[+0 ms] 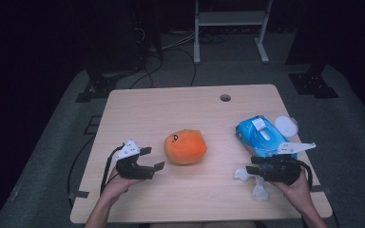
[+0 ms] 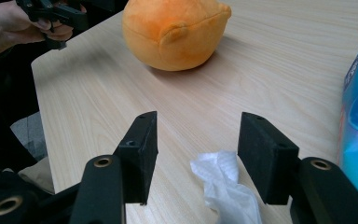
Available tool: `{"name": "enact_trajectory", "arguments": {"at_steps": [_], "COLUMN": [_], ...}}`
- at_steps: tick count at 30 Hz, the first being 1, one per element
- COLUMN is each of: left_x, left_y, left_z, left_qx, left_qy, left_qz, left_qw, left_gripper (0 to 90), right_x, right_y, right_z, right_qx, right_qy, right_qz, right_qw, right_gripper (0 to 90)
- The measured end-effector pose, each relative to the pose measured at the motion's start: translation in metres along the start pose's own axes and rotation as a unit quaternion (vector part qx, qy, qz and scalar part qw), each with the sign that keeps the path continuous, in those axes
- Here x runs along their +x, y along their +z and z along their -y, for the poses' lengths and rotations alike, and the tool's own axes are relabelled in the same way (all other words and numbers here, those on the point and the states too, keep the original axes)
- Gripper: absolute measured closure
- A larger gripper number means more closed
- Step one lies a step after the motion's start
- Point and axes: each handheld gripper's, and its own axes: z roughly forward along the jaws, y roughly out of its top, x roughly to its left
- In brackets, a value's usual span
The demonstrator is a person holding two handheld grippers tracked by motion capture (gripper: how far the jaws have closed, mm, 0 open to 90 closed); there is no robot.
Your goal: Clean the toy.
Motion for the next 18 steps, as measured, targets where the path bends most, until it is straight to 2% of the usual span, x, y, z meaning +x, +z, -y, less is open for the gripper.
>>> {"name": "enact_trajectory", "arguments": {"at_steps": [12, 18], "left_x": [0.010, 0.013], "left_y": [-0.006, -0.010], "left_z": [0.016, 0.021], "left_qx": [0.015, 0.019], "left_qy": [-0.015, -0.015], "left_qz": [-0.014, -0.025], "left_qw": [0.9997, 0.9994], "left_gripper": [16.4, 15.8], "right_x": [-0.001, -0.001], "right_y": [-0.001, -0.002], "right_z": [0.002, 0.002], "right_qx": [0.001, 0.001], "right_qy": [0.000, 0.002], "right_qz": [0.002, 0.003], "right_qw": [1.0000, 1.0000], "right_gripper": [45.8, 45.3]}}
